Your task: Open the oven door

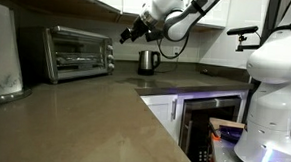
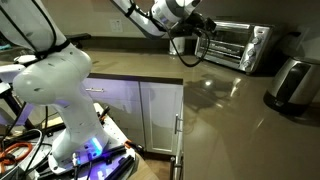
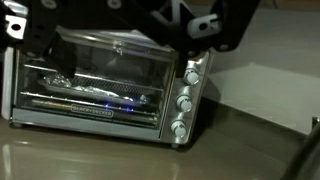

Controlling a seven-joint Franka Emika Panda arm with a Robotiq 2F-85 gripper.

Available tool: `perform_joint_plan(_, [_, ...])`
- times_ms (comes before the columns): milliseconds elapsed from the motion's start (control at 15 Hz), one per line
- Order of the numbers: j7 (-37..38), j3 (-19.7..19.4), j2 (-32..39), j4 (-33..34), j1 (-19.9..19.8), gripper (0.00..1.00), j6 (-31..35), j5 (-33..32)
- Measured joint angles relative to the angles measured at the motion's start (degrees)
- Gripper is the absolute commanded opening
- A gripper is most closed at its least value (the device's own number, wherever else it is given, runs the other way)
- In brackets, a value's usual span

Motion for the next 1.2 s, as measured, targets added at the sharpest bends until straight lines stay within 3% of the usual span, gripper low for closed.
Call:
perform_joint_plan(133, [1.2,2.8,-0.2,1.0,-2.6,1.00,0.1,-0.6])
perform_joint_plan(533, [1.2,3.6,-0.2,1.1,-3.1,1.00,0.3,-0.6])
perform_joint_plan(667, [1.5,5.7,-0.1,2.3,-5.7,1.00,2.8,-0.6])
perform_joint_plan(933, [2.0,14.2,-0.1,7.2,-16.0,1.00,11.0,0.6])
perform_joint_plan(1200, [1.8,25.5,1.1,10.3,-25.2,1.00,14.0,8.1])
